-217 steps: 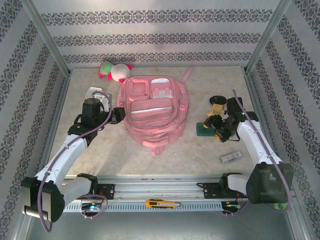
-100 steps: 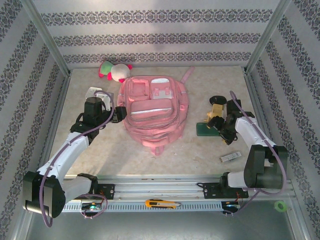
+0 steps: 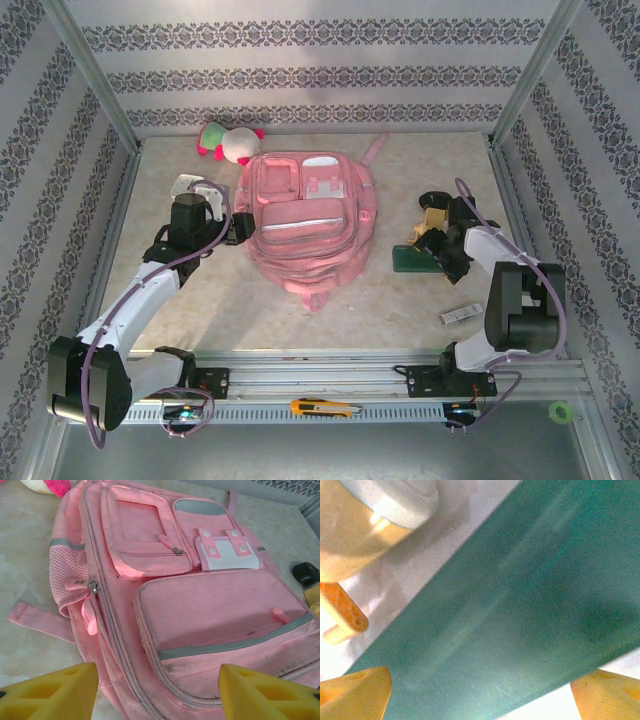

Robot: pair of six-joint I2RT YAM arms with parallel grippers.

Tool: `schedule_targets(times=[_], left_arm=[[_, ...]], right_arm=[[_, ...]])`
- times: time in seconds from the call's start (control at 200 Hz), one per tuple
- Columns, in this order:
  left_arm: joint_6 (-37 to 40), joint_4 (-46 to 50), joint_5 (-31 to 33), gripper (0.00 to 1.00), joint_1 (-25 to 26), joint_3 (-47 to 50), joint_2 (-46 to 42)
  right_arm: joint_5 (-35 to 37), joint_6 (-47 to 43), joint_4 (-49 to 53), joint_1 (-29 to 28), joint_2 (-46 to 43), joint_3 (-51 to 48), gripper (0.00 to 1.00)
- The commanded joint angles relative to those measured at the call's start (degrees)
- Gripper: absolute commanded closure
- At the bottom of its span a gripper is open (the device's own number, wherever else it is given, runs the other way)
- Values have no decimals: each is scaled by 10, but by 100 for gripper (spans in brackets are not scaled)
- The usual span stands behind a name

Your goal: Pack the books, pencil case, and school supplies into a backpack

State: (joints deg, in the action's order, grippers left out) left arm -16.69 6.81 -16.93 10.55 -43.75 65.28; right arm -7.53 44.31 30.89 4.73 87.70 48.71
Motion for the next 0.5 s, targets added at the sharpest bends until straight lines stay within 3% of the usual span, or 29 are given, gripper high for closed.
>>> schedule_targets(times=[0.0, 0.495], left_arm=[[7, -24, -2, 36, 8, 6, -5], [4, -28, 5, 36, 10, 15, -1]], right_arm=[[-6, 10, -37, -4, 18, 28, 9], [8, -49, -13, -5, 109, 115, 10]])
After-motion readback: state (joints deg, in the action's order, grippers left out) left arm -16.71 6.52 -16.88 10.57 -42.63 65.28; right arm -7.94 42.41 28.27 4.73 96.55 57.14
